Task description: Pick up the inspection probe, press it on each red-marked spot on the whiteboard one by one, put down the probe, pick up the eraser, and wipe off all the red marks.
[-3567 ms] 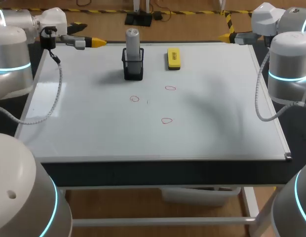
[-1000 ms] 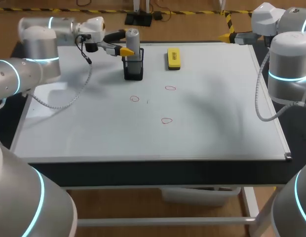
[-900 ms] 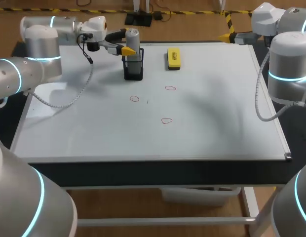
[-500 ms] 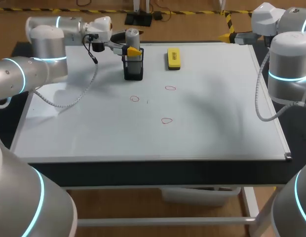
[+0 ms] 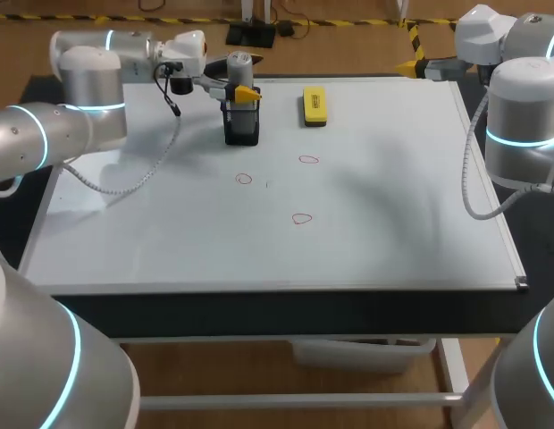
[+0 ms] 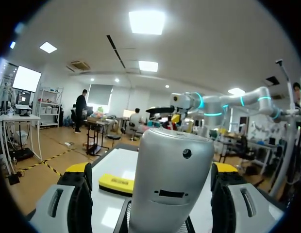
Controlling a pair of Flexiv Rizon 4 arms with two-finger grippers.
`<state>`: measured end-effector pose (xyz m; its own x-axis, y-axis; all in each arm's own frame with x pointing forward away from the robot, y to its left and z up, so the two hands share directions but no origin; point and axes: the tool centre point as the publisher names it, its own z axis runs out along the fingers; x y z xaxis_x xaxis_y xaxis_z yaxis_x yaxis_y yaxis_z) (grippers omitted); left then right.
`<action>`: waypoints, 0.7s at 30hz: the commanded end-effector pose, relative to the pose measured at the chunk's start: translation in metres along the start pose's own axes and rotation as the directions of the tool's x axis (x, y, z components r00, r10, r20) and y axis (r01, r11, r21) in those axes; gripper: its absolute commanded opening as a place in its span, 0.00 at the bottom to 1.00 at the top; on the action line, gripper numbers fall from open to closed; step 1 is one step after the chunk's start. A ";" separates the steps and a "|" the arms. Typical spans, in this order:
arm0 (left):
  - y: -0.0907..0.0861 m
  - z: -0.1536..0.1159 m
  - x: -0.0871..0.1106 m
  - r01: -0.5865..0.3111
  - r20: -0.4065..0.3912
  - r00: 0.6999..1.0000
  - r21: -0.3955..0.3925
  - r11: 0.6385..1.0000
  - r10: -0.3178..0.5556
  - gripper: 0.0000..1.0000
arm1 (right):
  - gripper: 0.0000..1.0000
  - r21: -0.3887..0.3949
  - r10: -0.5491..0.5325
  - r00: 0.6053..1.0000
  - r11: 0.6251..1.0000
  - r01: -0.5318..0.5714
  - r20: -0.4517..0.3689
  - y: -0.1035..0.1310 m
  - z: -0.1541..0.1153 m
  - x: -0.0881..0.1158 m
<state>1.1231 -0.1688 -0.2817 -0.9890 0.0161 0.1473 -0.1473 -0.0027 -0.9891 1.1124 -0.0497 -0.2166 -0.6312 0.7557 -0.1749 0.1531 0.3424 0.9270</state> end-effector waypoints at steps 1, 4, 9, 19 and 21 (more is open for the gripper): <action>-0.002 -0.001 0.004 0.000 0.007 1.000 -0.002 1.000 0.000 1.00 | 1.00 0.002 0.000 1.000 1.000 0.000 -0.002 0.000 0.000 -0.001; -0.002 -0.001 0.004 0.001 0.006 1.000 -0.006 1.000 -0.001 1.00 | 1.00 0.002 0.000 1.000 1.000 0.000 -0.002 0.000 0.000 -0.001; -0.001 -0.004 0.005 0.002 0.007 1.000 -0.001 1.000 -0.002 0.18 | 1.00 0.002 0.000 1.000 1.000 0.000 -0.002 0.000 0.000 -0.001; -0.001 -0.006 0.007 -0.004 0.002 1.000 0.000 1.000 0.004 0.00 | 1.00 0.002 0.000 1.000 1.000 0.000 -0.002 0.000 0.000 -0.001; -0.002 -0.006 0.008 -0.007 0.000 1.000 0.000 1.000 0.007 0.00 | 1.00 0.002 0.000 1.000 1.000 0.000 -0.002 0.000 0.000 -0.001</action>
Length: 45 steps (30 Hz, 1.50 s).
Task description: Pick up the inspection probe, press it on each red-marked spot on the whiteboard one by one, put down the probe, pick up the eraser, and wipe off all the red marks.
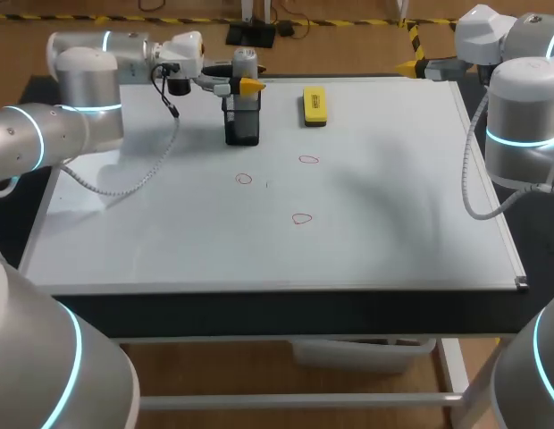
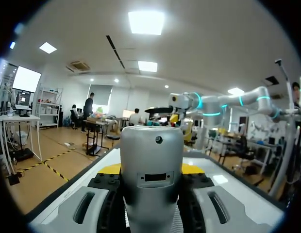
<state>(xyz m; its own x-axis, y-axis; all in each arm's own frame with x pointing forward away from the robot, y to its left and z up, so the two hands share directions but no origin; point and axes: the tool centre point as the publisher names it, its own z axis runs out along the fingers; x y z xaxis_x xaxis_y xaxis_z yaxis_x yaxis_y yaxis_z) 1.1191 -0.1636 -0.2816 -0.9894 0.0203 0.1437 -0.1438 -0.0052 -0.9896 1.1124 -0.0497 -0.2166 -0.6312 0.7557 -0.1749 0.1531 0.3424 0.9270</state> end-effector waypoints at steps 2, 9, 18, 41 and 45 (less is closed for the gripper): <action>-0.005 -0.001 0.005 -0.007 0.004 1.000 -0.001 1.000 0.007 0.00 | 1.00 0.002 0.000 1.000 1.000 0.000 -0.002 0.000 0.000 -0.001; -0.015 -0.005 0.009 -0.030 0.003 1.000 0.003 1.000 0.030 0.00 | 1.00 0.002 0.000 1.000 1.000 0.000 -0.002 0.000 0.000 -0.001; -0.033 -0.010 0.016 -0.061 0.001 0.998 0.011 0.998 0.061 0.00 | 1.00 0.002 0.000 1.000 1.000 0.000 -0.002 0.000 0.000 -0.001; -0.074 -0.015 0.030 -0.110 -0.014 0.994 -0.005 0.994 0.110 0.00 | 1.00 0.002 0.000 1.000 1.000 0.000 -0.002 0.000 0.000 -0.001; -0.078 -0.015 0.033 -0.114 -0.016 0.993 -0.010 0.993 0.113 0.00 | 1.00 0.002 0.000 1.000 1.000 0.000 -0.002 0.000 0.000 -0.001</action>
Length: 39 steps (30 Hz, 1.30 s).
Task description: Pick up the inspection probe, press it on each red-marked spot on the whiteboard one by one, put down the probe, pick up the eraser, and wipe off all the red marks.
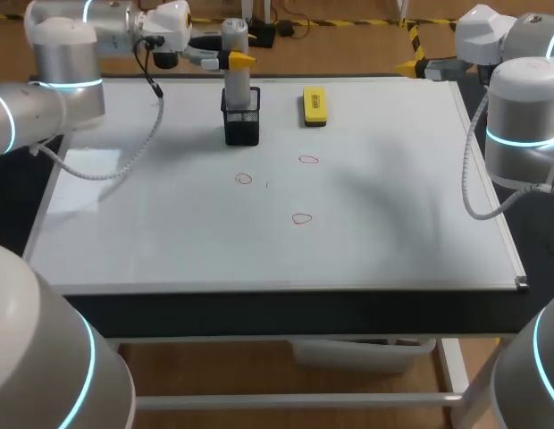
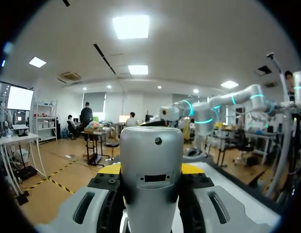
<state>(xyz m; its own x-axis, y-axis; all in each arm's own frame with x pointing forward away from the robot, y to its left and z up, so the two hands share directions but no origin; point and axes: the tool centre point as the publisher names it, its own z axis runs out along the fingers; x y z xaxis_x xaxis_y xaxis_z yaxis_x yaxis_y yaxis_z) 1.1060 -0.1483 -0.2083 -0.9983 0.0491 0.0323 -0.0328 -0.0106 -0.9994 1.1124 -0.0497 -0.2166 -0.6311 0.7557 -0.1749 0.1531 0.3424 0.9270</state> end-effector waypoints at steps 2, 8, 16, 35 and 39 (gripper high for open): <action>-0.012 -0.001 0.009 -0.006 0.017 1.000 -0.012 1.000 0.006 0.00 | 1.00 0.002 0.000 1.000 1.000 0.000 -0.002 0.000 0.000 -0.001; -0.023 -0.001 0.013 -0.015 0.038 0.999 -0.002 1.000 0.015 0.00 | 1.00 0.002 0.000 1.000 1.000 0.000 -0.002 0.000 0.000 -0.001; -0.039 -0.009 0.020 -0.031 0.102 0.994 0.008 0.999 0.030 0.00 | 1.00 0.002 0.000 1.000 1.000 0.000 -0.002 0.000 0.000 -0.001; -0.032 -0.080 0.045 -0.039 0.267 0.963 0.007 0.999 0.035 0.00 | 1.00 0.002 0.000 1.000 1.000 0.000 -0.002 0.000 0.000 -0.001; -0.027 -0.095 0.052 -0.040 0.291 0.956 -0.012 0.999 0.042 0.00 | 1.00 0.002 0.000 1.000 1.000 0.000 -0.002 0.000 0.000 -0.001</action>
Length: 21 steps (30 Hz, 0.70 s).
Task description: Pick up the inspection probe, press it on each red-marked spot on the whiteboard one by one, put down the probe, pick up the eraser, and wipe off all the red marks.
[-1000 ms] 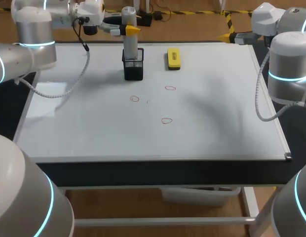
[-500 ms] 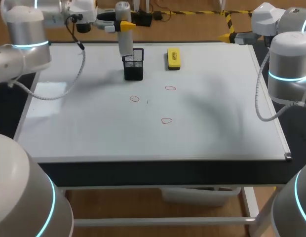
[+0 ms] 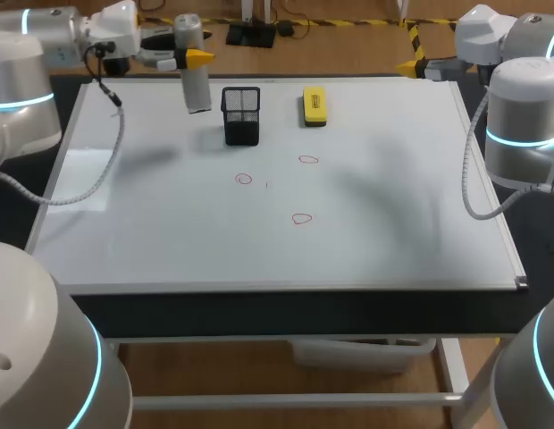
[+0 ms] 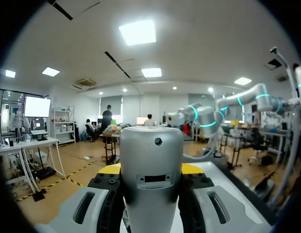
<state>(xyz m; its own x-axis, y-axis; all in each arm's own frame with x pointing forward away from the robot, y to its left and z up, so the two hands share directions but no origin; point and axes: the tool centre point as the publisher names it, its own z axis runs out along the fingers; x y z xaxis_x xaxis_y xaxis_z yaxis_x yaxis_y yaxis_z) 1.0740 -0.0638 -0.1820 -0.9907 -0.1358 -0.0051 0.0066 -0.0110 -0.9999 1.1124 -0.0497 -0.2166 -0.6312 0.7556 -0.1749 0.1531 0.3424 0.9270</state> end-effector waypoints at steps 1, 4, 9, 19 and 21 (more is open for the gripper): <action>0.000 -0.019 0.013 -0.002 0.116 0.993 -0.013 1.000 0.003 0.00 | 1.00 0.002 0.000 1.000 1.000 0.000 -0.002 0.000 0.000 -0.001; 0.004 -0.030 0.015 -0.001 0.141 0.990 -0.023 1.000 0.004 0.00 | 1.00 0.002 0.000 1.000 1.000 0.000 -0.002 0.000 0.000 -0.001; 0.012 -0.049 0.015 0.006 0.181 0.983 -0.026 1.000 -0.001 0.00 | 1.00 0.002 0.000 1.000 1.000 0.000 -0.002 0.000 0.000 -0.001; 0.026 -0.082 0.013 0.027 0.249 0.968 -0.034 0.999 -0.018 0.00 | 1.00 0.002 0.000 1.000 1.000 0.000 -0.002 0.000 0.000 -0.001; 0.027 -0.086 0.012 0.029 0.259 0.966 -0.033 0.999 -0.019 0.00 | 1.00 0.002 0.000 1.000 1.000 0.000 -0.002 0.000 0.000 -0.001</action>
<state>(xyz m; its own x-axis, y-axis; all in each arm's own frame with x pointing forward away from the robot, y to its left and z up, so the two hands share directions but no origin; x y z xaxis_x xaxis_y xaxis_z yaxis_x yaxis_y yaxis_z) 1.0570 0.0174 -0.2107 -0.9403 -0.3397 0.0213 -0.0300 0.0205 -0.9993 1.1124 -0.0497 -0.2166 -0.6312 0.7557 -0.1749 0.1531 0.3424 0.9270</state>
